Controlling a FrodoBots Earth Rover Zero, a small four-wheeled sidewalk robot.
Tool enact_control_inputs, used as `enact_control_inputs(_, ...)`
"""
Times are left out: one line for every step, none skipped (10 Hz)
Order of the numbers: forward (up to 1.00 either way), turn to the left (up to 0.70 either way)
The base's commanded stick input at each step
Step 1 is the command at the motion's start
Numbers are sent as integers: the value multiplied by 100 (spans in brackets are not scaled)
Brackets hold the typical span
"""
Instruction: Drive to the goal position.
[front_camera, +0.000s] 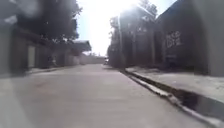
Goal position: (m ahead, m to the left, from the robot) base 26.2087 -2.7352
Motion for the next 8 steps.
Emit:
enact_control_inputs(100, 0)
enact_control_inputs(100, 0)
enact_control_inputs(100, 0)
enact_control_inputs(100, 0)
enact_control_inputs(100, 0)
enact_control_inputs(100, 0)
enact_control_inputs(100, 0)
enact_control_inputs(100, 0)
